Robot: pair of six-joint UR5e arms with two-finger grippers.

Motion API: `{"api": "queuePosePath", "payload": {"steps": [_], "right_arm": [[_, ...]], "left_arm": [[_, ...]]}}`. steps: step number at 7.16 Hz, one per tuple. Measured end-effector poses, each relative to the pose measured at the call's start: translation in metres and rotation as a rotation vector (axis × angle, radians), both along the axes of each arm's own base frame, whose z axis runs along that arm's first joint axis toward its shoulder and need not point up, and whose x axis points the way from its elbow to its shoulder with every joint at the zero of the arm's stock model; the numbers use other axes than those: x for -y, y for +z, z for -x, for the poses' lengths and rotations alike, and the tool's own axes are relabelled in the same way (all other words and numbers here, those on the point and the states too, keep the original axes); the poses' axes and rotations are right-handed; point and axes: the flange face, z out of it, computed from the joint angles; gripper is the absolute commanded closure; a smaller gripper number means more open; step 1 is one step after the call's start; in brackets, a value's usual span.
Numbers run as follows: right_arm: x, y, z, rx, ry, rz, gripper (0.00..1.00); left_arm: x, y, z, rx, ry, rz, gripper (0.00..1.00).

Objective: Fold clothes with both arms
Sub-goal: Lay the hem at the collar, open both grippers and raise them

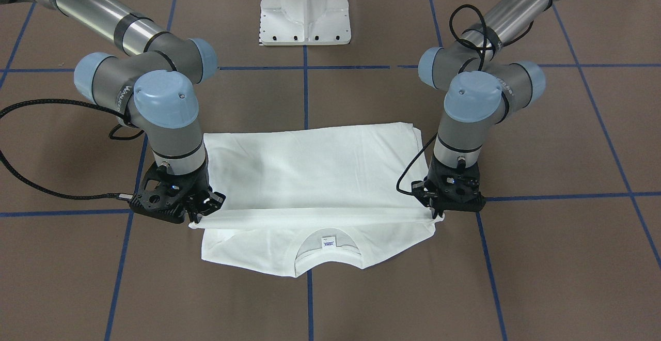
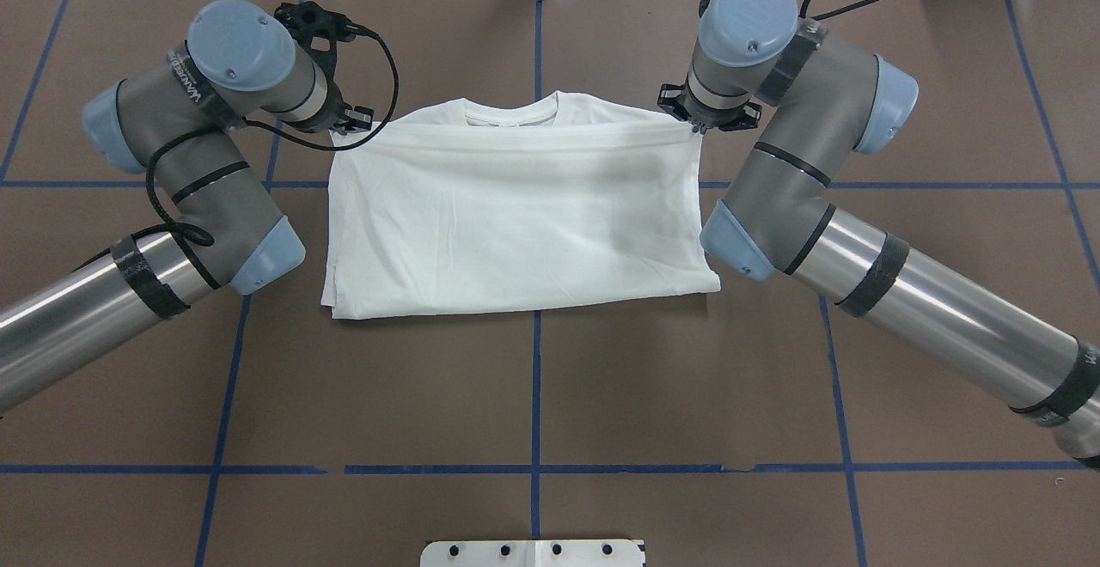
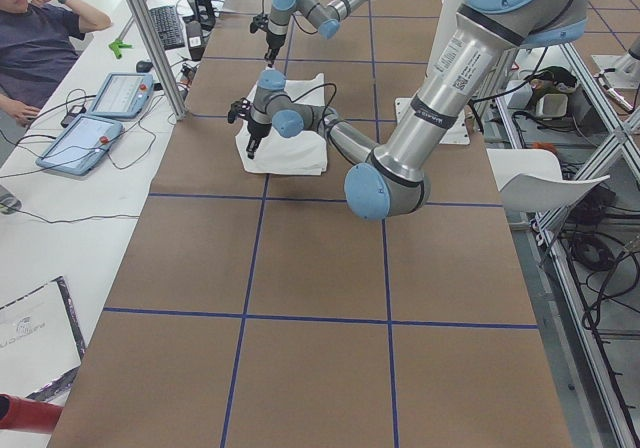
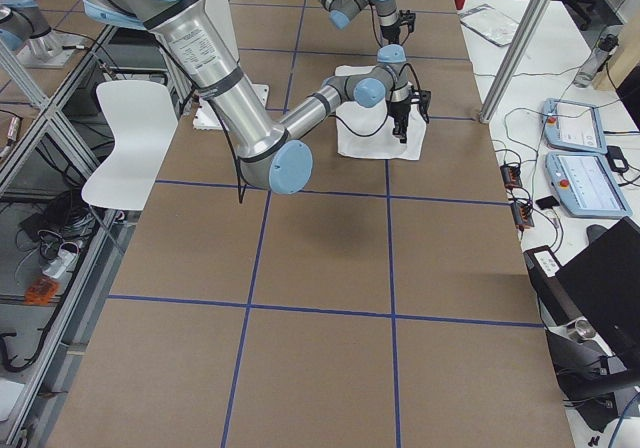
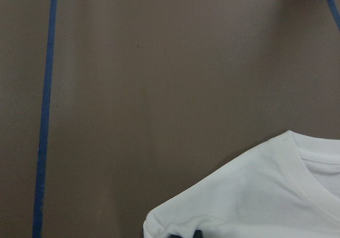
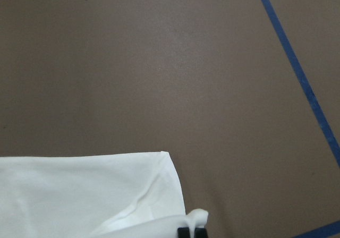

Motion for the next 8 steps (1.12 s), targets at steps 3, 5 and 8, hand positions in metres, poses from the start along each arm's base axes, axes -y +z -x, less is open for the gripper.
{"api": "queuePosePath", "payload": {"steps": [3,5,8], "right_arm": [[0.0,-0.005,0.001,0.006,0.001,-0.008,0.01],[0.001,-0.008,0.003,0.007,-0.009,-0.016,0.0],[0.02,-0.018,-0.027,0.039,-0.074,-0.027,0.0]], "left_arm": [[-0.004,-0.001,-0.005,-0.013,0.011,-0.01,0.01],[-0.007,-0.001,-0.002,-0.009,0.067,-0.057,0.0],[-0.039,0.003,0.029,-0.081,0.213,-0.086,0.0]]}}
